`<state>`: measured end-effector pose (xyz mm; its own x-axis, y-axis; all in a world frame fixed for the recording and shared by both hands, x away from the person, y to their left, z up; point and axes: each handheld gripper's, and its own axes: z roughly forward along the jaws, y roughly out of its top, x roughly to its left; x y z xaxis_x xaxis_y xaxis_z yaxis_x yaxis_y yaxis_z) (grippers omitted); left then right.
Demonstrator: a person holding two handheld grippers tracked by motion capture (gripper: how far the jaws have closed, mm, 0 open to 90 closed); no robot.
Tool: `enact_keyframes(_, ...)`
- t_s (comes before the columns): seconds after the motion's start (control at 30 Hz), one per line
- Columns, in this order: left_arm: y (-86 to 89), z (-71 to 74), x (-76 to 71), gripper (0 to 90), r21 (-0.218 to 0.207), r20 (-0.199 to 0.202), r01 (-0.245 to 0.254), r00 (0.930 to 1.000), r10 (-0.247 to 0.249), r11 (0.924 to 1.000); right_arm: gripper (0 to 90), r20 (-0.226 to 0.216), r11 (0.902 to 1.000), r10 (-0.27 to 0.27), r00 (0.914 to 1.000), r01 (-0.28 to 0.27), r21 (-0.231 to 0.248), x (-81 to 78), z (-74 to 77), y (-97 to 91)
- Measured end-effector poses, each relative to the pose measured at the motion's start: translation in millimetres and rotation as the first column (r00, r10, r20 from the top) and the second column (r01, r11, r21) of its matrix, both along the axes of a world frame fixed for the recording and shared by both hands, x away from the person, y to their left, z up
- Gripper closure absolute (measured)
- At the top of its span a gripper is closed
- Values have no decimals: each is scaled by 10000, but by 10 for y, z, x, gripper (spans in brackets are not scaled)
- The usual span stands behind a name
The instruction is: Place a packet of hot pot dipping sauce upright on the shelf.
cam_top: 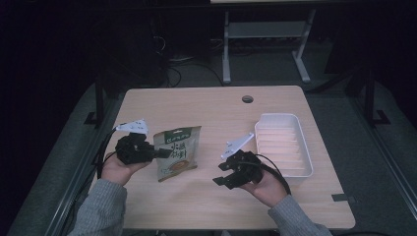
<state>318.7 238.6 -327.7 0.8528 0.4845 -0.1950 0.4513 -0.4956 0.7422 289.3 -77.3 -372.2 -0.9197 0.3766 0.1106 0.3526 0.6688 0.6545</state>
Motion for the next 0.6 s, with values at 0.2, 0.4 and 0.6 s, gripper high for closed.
enact_keyframes(0.2, -119, 75, 52, 900, 175, 43, 160, 9999, -161, 9997, 466, 173, 10000, -71, 9998, 70, 46, -110, -102, -47)
enact_keyframes(0.4, -233, 132, 110, 900, 385, 35, 344, 9994, -346, 9987, 463, 102, 9998, 9, 9999, -7, -189, -217, -245, -49)
enact_keyframes(0.6, -319, 181, 167, 900, 401, 51, 427, 9991, -430, 9983, 455, 245, 9993, 182, 9995, -174, -321, -324, -321, -32)
